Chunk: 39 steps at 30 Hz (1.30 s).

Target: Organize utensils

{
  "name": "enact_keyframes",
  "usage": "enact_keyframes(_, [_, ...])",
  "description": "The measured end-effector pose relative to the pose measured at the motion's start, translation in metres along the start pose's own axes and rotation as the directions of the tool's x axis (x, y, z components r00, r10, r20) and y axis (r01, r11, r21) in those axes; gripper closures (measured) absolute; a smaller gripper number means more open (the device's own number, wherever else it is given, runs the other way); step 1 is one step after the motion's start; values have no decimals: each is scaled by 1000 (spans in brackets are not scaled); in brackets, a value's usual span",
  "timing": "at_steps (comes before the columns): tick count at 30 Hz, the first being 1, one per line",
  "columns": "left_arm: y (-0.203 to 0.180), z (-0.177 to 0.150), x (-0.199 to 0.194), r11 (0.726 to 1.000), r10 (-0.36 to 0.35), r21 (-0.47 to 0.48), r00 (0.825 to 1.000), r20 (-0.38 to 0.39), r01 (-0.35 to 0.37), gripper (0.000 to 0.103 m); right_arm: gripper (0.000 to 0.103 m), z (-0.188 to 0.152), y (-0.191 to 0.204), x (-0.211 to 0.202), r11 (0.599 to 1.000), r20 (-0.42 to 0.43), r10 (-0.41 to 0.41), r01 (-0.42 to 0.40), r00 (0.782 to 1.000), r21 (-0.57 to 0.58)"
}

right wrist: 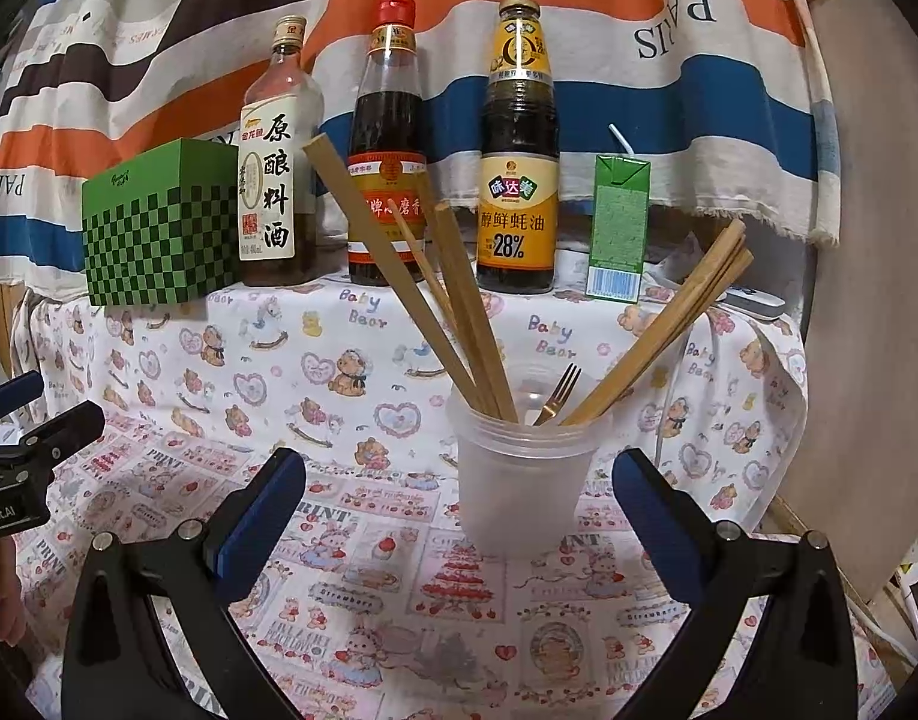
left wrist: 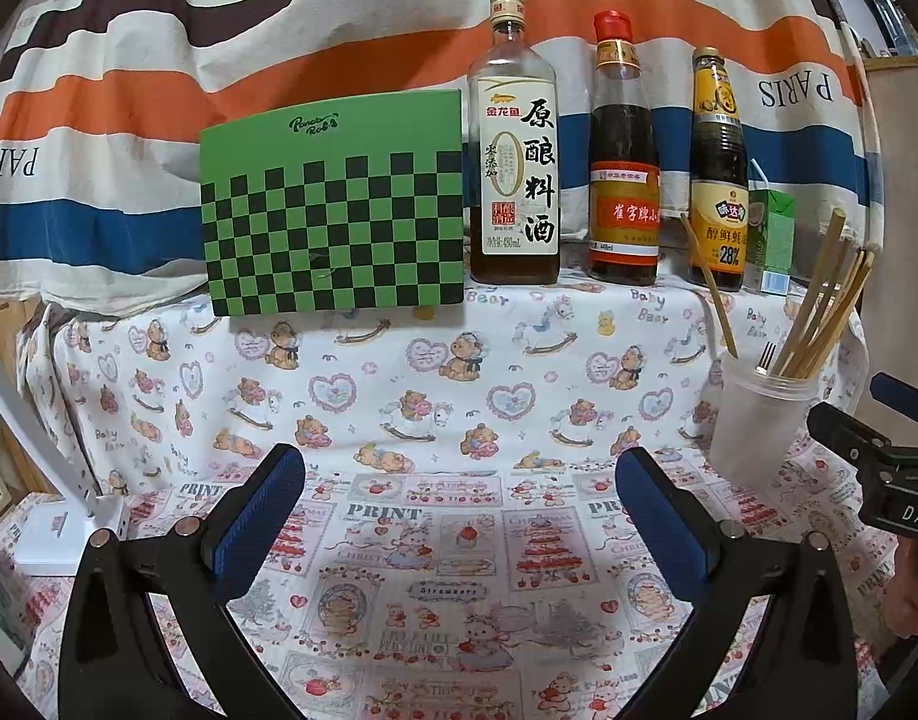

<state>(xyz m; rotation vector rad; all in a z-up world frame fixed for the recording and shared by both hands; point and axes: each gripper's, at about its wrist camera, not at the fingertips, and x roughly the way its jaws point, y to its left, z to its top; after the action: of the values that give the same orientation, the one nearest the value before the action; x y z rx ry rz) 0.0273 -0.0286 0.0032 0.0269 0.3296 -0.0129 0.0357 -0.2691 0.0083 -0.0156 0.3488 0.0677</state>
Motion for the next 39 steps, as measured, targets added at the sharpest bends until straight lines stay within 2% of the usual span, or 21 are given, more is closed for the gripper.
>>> enact_keyframes(39, [1,0,0,1000,2,1,1000,0,-2,0,0,-1,-1,2,1000,-9,1,-1,1000,-1])
